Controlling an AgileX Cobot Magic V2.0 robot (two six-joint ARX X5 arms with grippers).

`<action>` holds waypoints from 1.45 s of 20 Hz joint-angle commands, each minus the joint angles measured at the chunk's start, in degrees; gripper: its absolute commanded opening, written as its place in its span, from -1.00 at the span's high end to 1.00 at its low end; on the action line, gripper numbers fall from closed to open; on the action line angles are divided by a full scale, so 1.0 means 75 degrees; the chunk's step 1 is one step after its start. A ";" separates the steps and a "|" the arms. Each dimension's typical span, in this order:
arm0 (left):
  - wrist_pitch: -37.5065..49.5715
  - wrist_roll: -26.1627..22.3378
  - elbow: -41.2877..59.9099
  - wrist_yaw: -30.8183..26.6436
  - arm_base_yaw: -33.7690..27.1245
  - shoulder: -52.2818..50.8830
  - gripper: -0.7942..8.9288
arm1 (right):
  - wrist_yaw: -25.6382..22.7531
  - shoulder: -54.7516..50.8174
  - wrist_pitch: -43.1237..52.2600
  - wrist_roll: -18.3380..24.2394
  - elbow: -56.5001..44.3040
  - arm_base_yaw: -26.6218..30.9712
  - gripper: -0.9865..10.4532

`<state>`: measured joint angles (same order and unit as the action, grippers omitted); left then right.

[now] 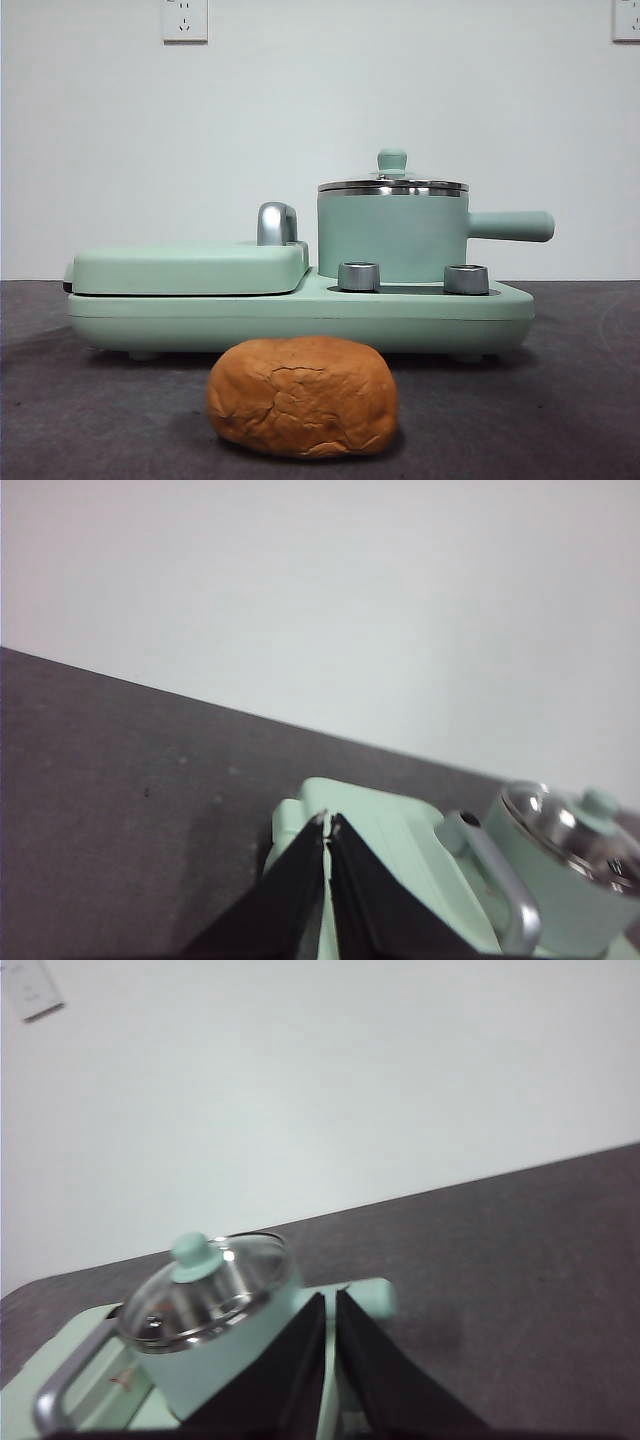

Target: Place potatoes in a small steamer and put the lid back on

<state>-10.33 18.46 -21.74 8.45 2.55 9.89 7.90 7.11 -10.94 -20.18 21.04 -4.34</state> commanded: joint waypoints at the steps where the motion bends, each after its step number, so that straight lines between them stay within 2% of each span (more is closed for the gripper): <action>1: -0.0184 -0.1026 -0.0714 0.0478 0.0020 0.0589 0.82 | 0.0388 0.0414 -0.0090 0.0664 0.0495 -0.0003 0.80; 7: -0.0906 -0.2122 -0.1985 0.1938 0.0020 0.2133 0.82 | 0.1381 0.1547 -0.0539 0.1990 0.1387 -0.0006 0.80; 11: -0.1612 -0.3057 -0.2643 0.2693 0.0026 0.2970 0.82 | 0.1577 0.2165 -0.0944 0.2967 0.1842 -0.0012 0.80; 15: -0.2433 -0.4613 -0.3191 0.2827 0.0146 0.3599 0.83 | 0.1515 0.2664 -0.1699 0.4182 0.2331 -0.0012 0.80; 18: -0.2629 -0.5823 -0.3363 0.2821 0.0262 0.3835 0.82 | 0.1486 0.2914 -0.2157 0.5126 0.2617 -0.0012 0.80; 20: -0.2620 -0.6312 -0.3401 0.2821 0.0318 0.3885 0.82 | 0.1486 0.2990 -0.2302 0.5764 0.2716 -0.0012 0.80; 22: -0.2567 -0.6543 -0.3407 0.2821 0.0353 0.3885 0.82 | 0.1486 0.2984 -0.2363 0.6286 0.2760 -0.0012 0.80; 25: -0.2398 -0.6446 -0.3407 0.2821 0.0364 0.3864 0.77 | 0.1489 0.2978 -0.2384 0.6554 0.2760 -0.0012 0.75; 29: -0.2177 -0.6082 -0.3407 0.2821 0.0373 0.3850 0.51 | 0.1495 0.2981 -0.2381 0.6548 0.2760 -0.0012 0.40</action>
<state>-27.35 -27.83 -45.91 29.12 5.17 38.61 19.25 29.32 -29.15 27.79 40.69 -4.34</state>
